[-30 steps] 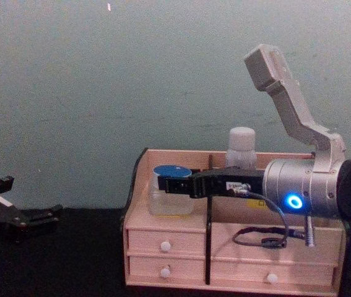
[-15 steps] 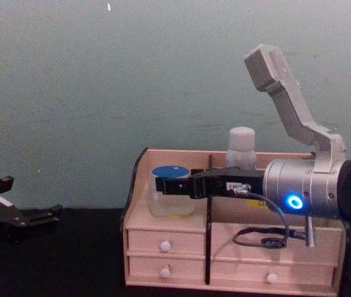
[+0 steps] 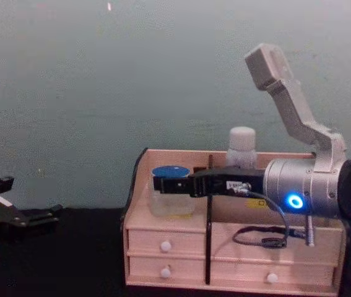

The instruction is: Pick up the facial cleanser and watermelon frost from the table and place them into the tiered storage box.

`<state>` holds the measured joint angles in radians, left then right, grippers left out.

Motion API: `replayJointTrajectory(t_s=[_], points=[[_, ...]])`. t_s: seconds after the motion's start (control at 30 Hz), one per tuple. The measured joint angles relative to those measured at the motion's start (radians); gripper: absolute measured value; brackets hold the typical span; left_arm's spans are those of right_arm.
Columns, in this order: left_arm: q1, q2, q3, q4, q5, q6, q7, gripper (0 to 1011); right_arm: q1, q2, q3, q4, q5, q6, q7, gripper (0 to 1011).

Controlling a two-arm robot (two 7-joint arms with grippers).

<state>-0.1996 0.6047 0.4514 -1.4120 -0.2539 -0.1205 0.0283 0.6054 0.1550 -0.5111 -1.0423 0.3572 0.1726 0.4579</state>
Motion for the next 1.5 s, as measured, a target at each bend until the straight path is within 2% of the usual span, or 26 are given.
replayJointTrajectory(t_s=[0.3, 0.43, 0.63, 0.67, 0.87, 0.97, 1.0, 1.03, 1.13, 1.23, 1.3, 1.43, 1.47, 1.5], points=[[0.0, 0.0, 0.0, 0.0, 0.0, 0.0, 0.0, 1001, -0.027, 0.01, 0.025, -0.066, 0.007, -0.028, -0.02, 1000], [0.0, 0.0, 0.0, 0.0, 0.0, 0.0, 0.0, 1001, -0.05, 0.028, 0.037, -0.118, 0.018, -0.028, -0.02, 1000], [0.0, 0.0, 0.0, 0.0, 0.0, 0.0, 0.0, 1001, -0.116, 0.084, 0.049, -0.239, 0.051, 0.001, -0.004, 1000], [0.0, 0.0, 0.0, 0.0, 0.0, 0.0, 0.0, 1001, -0.14, 0.104, 0.05, -0.279, 0.062, 0.012, 0.001, 1000], [0.0, 0.0, 0.0, 0.0, 0.0, 0.0, 0.0, 1001, -0.234, 0.179, 0.066, -0.411, 0.106, 0.049, 0.012, 1000], [0.0, 0.0, 0.0, 0.0, 0.0, 0.0, 0.0, 1001, -0.302, 0.233, 0.091, -0.495, 0.133, 0.055, 0.007, 1000], [0.0, 0.0, 0.0, 0.0, 0.0, 0.0, 0.0, 1002, -0.302, 0.233, 0.091, -0.495, 0.133, 0.055, 0.007, 1000], [0.0, 0.0, 0.0, 0.0, 0.0, 0.0, 0.0, 1001, -0.329, 0.253, 0.103, -0.524, 0.141, 0.055, -0.003, 1000], [0.0, 0.0, 0.0, 0.0, 0.0, 0.0, 0.0, 1001, -0.366, 0.28, 0.125, -0.564, 0.153, 0.055, -0.025, 1000], [0.0, 0.0, 0.0, 0.0, 0.0, 0.0, 0.0, 1001, -0.431, 0.318, 0.17, -0.62, 0.16, 0.037, -0.086, 1000], [0.0, 0.0, 0.0, 0.0, 0.0, 0.0, 0.0, 1001, -0.455, 0.325, 0.188, -0.636, 0.157, 0.024, -0.117, 1000], [0.0, 0.0, 0.0, 0.0, 0.0, 0.0, 0.0, 1001, -0.509, 0.32, 0.242, -0.663, 0.108, -0.02, -0.227, 1002], [0.0, 0.0, 0.0, 0.0, 0.0, 0.0, 0.0, 1001, -0.525, 0.308, 0.261, -0.666, 0.077, -0.042, -0.283, 1000], [0.0, 0.0, 0.0, 0.0, 0.0, 0.0, 0.0, 1001, -0.532, 0.301, 0.271, -0.666, 0.059, -0.053, -0.31, 1000]])
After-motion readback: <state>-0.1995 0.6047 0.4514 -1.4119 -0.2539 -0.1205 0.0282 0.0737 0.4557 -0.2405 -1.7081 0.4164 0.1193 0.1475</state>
